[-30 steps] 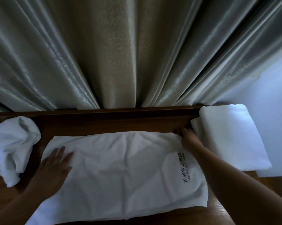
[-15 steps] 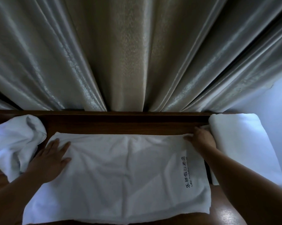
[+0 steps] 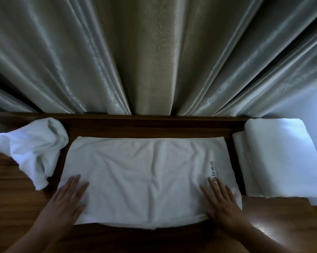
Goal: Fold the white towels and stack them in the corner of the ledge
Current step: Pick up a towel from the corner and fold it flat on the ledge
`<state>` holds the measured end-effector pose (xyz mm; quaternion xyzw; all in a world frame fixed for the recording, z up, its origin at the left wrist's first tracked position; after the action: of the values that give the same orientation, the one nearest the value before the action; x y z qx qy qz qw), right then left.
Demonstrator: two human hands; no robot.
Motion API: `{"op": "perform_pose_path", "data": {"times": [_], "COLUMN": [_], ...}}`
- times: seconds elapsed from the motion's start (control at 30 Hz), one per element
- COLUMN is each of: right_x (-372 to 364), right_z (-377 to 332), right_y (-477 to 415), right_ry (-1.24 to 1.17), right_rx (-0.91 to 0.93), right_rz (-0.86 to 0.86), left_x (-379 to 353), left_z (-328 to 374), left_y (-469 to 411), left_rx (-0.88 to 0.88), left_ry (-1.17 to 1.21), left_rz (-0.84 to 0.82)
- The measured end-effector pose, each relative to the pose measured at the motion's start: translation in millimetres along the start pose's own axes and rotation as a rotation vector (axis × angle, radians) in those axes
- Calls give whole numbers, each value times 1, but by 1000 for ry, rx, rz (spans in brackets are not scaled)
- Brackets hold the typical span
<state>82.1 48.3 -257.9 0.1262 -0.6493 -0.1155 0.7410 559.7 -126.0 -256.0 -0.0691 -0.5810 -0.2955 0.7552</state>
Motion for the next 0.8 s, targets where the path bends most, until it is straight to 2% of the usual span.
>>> {"op": "perform_pose_path", "data": {"times": [0.13,0.23,0.3,0.43,0.63,0.8], "right_x": [-43,-29,-17,11,39,26], "right_z": [14,16,11,-18,-143,-170], "right_y": [50,56,59,54,14,7], "right_ry": [14,-24,-42,-55,-109,-59], "right_rx": [-120,-163,-140,-14,295,312], "right_rz": [-103,-38,3,87,91,21], "left_x": [-20,-19,-18,-18,-37,-56], "left_z": [-14,-11,4,53,170,192], "left_y": [43,50,54,56,31,28], "left_rx": [30,53,0,-163,-446,-527], "left_ry": [-47,-10,4,47,50,-21], "left_rz": [-143,-162,-175,-171,-99,-151]}}
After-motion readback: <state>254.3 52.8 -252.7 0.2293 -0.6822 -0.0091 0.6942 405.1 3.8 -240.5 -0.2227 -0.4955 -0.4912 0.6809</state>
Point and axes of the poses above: each hand's wrist, its own y-axis away from the middle knuckle, its own x-axis out of the back of the hand, z = x × y, the point moved 10 cm from there along -y, towards the middle knuckle, and after that the axes turned 12 degrees about y, right-handed, at the moved point
